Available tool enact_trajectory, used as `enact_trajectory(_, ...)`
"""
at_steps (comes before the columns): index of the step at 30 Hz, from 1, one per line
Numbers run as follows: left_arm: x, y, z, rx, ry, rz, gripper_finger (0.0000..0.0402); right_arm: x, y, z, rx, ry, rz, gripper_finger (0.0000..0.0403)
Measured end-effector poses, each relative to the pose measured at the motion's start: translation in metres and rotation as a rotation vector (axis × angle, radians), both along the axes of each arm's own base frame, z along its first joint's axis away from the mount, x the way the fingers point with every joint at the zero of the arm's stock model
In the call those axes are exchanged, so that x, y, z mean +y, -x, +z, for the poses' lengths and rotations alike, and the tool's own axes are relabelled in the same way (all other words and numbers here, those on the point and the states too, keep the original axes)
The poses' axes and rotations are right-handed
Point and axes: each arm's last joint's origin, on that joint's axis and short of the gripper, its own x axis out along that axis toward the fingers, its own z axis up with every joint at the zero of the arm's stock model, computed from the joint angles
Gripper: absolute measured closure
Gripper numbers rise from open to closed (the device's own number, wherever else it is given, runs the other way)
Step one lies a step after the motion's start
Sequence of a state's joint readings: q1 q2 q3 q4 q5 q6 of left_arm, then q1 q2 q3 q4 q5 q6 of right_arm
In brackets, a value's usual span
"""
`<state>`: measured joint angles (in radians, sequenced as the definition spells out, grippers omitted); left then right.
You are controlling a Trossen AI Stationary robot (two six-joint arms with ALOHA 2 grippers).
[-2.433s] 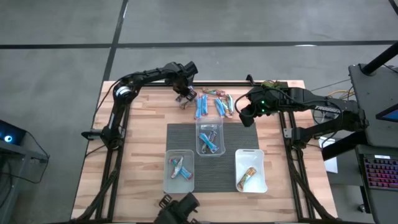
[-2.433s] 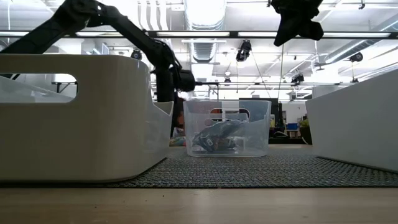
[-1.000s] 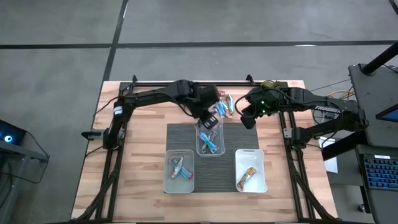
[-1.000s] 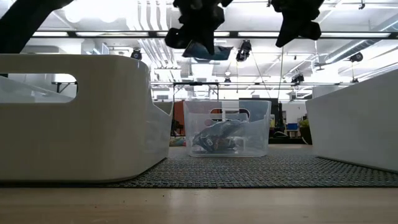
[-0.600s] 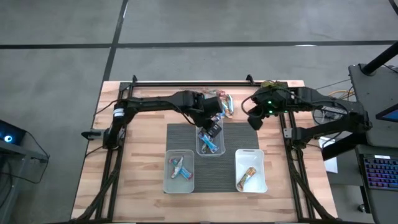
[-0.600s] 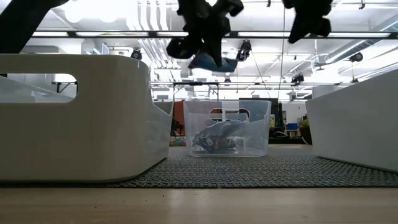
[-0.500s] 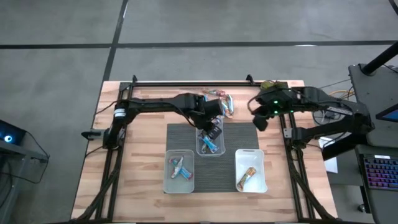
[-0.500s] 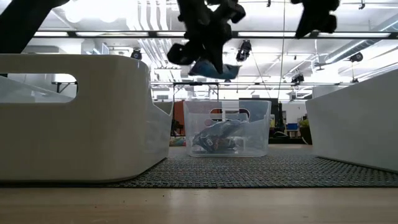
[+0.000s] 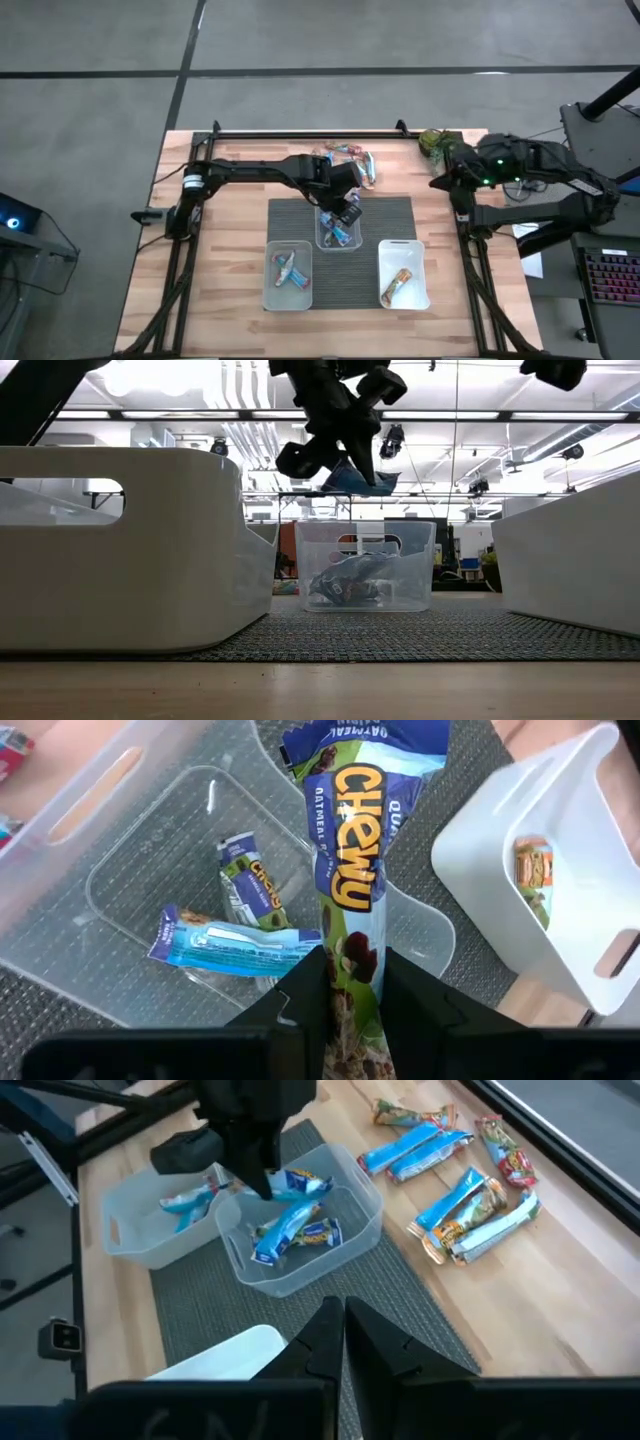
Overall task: Pick and place Granola Bars by type
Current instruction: Put the blue granola bar into the transparent bin
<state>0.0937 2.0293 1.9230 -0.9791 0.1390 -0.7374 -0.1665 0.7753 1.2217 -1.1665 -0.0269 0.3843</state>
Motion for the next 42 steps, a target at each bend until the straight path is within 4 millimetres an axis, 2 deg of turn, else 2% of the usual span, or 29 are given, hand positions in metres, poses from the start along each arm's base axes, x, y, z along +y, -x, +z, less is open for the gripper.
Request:
enact_trajectory(6, 0.002, 0.000, -0.011, 0.016, 0.021, 0.072, 0.0337, 0.002, 0.010, 0.002, -0.025, -0.006, -0.009, 0.0394)
enact_trajectory(12, 0.001, 0.002, -0.036, 0.067, 0.067, 0.143, 0.0337, 0.002, 0.010, 0.002, -0.023, -0.002, -0.010, 0.0394)
enact_trajectory(15, 0.001, 0.001, -0.042, 0.054, 0.089, 0.155, 0.0337, 0.001, 0.009, 0.001, -0.022, -0.001, -0.010, 0.0394)
enact_trajectory(31, 0.000, -0.001, -0.041, 0.023, 0.086, 0.130, 0.0337, 0.001, 0.009, 0.000, -0.015, 0.016, -0.028, 0.0394)
enact_trajectory(42, 0.000, -0.001, -0.041, 0.020, 0.085, 0.108, 0.0337, 0.000, 0.005, -0.011, 0.020, -0.008, -0.044, 0.0394)
